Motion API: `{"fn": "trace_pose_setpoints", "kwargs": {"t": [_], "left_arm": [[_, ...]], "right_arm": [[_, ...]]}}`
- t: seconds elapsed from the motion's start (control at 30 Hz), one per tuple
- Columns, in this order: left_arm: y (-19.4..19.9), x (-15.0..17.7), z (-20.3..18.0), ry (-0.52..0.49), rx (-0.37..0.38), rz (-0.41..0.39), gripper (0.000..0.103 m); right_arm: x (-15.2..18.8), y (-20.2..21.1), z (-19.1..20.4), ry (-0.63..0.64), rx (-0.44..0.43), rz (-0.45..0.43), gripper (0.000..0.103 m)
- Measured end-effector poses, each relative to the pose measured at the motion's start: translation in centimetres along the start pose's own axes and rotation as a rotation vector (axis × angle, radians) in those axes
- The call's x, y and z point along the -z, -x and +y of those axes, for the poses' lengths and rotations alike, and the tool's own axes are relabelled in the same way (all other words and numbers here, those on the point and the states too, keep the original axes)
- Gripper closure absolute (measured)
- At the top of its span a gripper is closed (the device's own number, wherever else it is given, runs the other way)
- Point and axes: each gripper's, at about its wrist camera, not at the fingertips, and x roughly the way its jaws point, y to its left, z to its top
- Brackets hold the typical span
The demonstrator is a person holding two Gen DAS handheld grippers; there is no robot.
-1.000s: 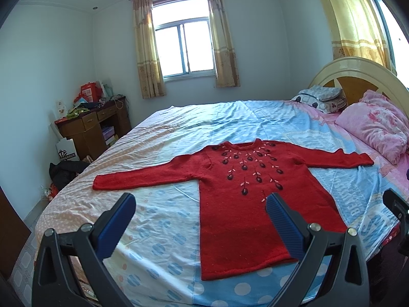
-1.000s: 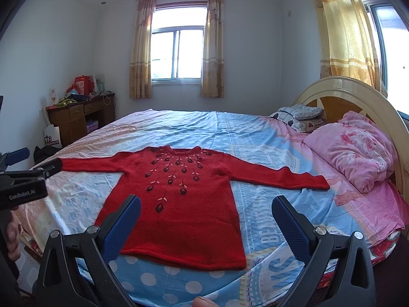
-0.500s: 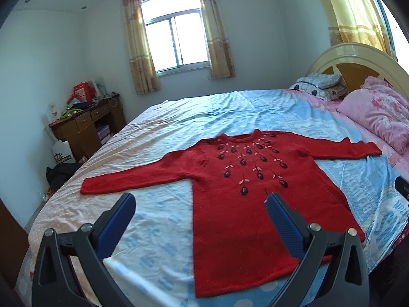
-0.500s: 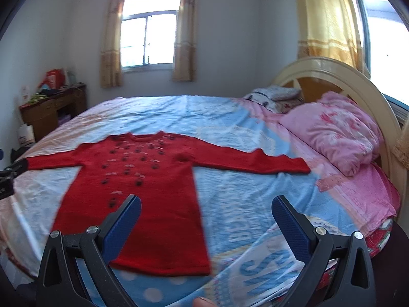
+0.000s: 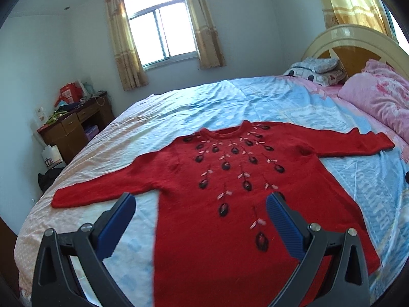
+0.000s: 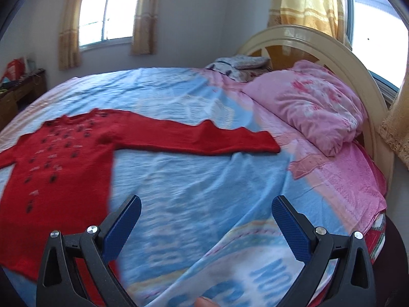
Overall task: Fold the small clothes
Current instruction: 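Move the right tool to the sweater sleeve cuff and close on it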
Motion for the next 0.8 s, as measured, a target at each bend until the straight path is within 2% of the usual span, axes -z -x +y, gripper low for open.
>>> {"fn": "trace_pose_setpoints", "kwargs": {"t": [0.27,0.67,0.73,0.8], "left_arm": [[-3.8,-0.5,-4.0,-0.071,0.007,0.013,0.0],[-7.5,0.1,-3.8,-0.078,-0.079,0.049,0.0],[-8.1,0.2,-3.3,-0.067,-0.094,0.058,0.0],[-8.7,0.3,-2.9,-0.053,-0.099,0.072,0.0]], "right_arm": [[-1.8,-6.7,-4.2,-0.06,0.022,0.072,0.001],[-4.8,-15.8,-12.8,-0.292,0.046,0.183,0.002],[-5.3,-17.2,-14.1,-0.341,0.032,0.204,0.012],[-5.7,-18.5,-15.5,-0.391,0.02,0.227,0.017]]}}
